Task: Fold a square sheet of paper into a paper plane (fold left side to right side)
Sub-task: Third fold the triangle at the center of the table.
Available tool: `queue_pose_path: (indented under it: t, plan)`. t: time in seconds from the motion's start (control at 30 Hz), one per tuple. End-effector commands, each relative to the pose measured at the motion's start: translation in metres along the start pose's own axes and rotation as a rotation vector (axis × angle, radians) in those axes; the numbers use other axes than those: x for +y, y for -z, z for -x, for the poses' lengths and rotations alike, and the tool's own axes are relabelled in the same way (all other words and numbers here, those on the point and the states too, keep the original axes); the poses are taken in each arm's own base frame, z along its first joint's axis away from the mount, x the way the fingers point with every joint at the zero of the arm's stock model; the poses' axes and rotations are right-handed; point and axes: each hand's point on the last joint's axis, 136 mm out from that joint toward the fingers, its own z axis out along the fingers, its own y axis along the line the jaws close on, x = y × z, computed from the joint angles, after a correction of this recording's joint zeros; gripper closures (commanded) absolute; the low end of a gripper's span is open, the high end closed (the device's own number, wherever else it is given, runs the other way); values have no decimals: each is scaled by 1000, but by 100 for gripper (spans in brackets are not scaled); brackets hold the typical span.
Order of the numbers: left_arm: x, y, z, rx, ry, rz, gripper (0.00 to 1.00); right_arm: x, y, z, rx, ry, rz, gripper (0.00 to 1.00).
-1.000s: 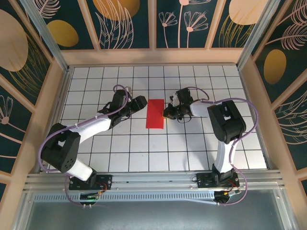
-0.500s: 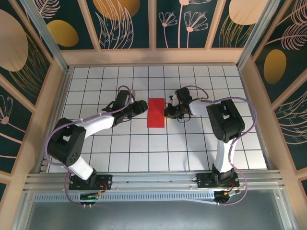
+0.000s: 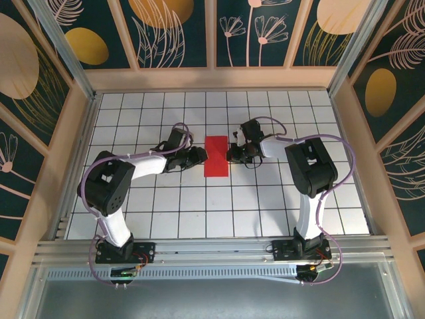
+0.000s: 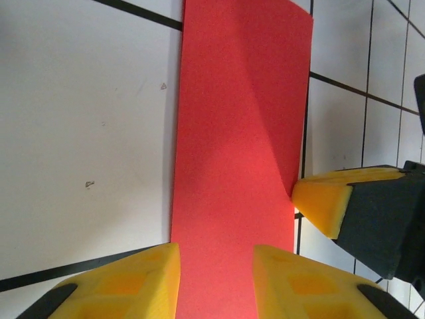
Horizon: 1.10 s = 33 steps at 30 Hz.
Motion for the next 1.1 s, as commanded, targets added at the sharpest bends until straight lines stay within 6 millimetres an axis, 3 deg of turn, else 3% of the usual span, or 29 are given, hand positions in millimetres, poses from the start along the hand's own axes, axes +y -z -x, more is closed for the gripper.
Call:
queue_pose_path:
  t: [0.0,0.23,0.87,1.07]
  plan:
    - [-7,-6,-1,32,-16,-12,67,-27,-14,-21,68,-22,-108,100]
    - [-6,-16,5,32,-25,10,62,-27,-14,-22,68,-21,-112,100]
    - [6,-35,-9,88,-36,64,60,-26,-14,-23,68,-19,-118,100]
    - [-15,-33,-7,79,-36,-23,60,-26,-14,-24,69,-20,-119,100]
